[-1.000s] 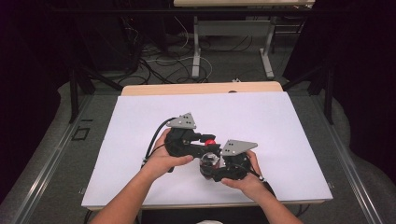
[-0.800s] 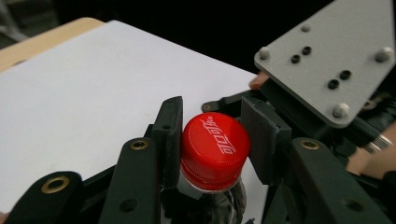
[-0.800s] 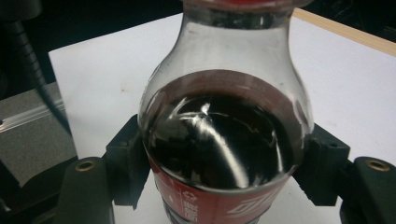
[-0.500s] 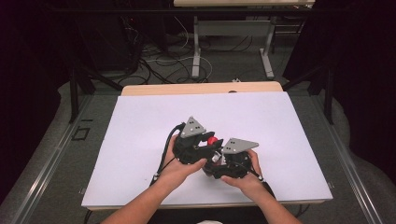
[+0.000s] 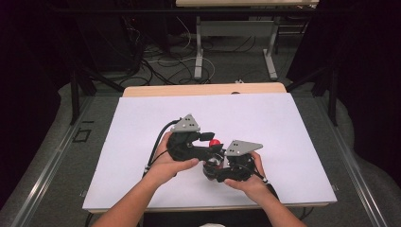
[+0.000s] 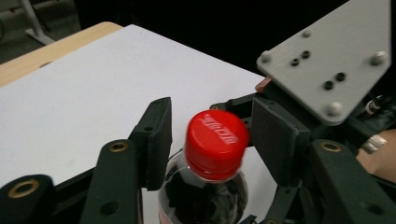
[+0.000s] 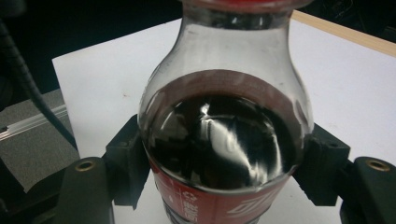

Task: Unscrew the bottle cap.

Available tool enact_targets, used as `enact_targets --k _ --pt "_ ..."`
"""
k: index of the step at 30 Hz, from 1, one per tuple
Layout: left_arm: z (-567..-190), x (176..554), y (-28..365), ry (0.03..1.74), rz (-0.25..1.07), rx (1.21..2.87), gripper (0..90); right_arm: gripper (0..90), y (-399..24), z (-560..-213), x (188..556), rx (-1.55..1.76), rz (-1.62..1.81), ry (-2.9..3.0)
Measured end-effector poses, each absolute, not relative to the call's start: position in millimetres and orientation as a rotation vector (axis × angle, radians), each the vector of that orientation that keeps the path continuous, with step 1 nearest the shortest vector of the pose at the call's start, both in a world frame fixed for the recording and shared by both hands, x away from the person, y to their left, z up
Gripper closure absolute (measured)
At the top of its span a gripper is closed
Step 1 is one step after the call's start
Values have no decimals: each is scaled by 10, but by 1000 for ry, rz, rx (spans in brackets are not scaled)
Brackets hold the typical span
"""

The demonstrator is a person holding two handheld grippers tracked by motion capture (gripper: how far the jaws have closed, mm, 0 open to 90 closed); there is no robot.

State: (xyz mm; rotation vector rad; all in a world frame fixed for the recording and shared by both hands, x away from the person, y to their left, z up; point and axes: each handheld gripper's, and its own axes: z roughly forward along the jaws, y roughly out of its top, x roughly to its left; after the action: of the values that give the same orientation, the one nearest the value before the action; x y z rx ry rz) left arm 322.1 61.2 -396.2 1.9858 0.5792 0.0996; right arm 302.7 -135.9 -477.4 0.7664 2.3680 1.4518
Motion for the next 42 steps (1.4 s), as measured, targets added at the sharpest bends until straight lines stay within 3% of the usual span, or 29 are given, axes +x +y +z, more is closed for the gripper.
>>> enact_targets --k 9,16,29,42 --pt "-4031 3256 546 562 60 1971 574 301 -1320 -4790 3018 728 1455 2377" --pt "-4029 3143 442 629 222 1958 614 301 -1329 -4791 3015 774 1433 2372" --pt "-3981 3087 396 677 265 1971 613 301 -1321 -4784 3010 767 1435 2344" --pt "-3883 3127 554 619 192 1963 507 301 -1349 -4795 3029 779 1452 2354"
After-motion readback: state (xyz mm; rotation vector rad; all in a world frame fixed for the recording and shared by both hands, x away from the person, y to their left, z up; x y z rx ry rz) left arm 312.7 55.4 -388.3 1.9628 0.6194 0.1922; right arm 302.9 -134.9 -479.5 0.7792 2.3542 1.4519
